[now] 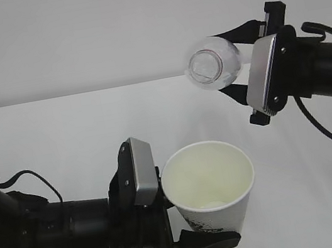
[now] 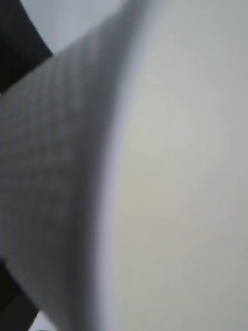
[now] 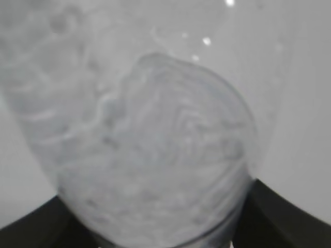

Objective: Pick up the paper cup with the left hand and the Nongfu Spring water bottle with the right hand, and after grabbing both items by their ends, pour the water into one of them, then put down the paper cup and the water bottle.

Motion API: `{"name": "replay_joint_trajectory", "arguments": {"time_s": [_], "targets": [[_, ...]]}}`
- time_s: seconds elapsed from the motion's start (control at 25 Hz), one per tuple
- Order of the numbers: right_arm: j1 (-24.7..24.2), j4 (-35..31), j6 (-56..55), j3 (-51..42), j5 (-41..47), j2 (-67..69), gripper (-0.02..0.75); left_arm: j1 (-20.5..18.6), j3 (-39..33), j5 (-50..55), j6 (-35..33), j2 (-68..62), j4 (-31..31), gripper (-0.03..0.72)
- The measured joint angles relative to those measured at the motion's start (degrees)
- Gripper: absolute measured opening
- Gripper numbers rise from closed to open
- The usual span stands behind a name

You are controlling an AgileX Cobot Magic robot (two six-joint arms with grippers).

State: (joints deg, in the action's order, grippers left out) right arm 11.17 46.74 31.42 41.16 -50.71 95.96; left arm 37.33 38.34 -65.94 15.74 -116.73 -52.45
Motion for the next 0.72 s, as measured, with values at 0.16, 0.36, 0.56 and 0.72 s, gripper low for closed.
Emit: {"name": "replay_joint_trajectory", "arguments": {"time_s": [0.16,0.36,0.56,0.72], "targets": [[0.0,-0.6,1.8,0.0,0.0,0.0,0.482,0.0,0.0,0.0,0.9,0.0,-0.9,0.549],[0.0,-0.9,4.0,0.0,0.0,0.0,0.482,0.0,0.0,0.0,1.0,0.0,-0.9,0.549],[0.0,-1.7,5.7,0.0,0.0,0.0,0.482,0.0,0.0,0.0,0.9,0.0,-0.4,0.549],[0.0,-2.5,7.8,0.0,0.0,0.0,0.482,0.0,0.0,0.0,-0.3,0.0,0.2,0.549]]}}
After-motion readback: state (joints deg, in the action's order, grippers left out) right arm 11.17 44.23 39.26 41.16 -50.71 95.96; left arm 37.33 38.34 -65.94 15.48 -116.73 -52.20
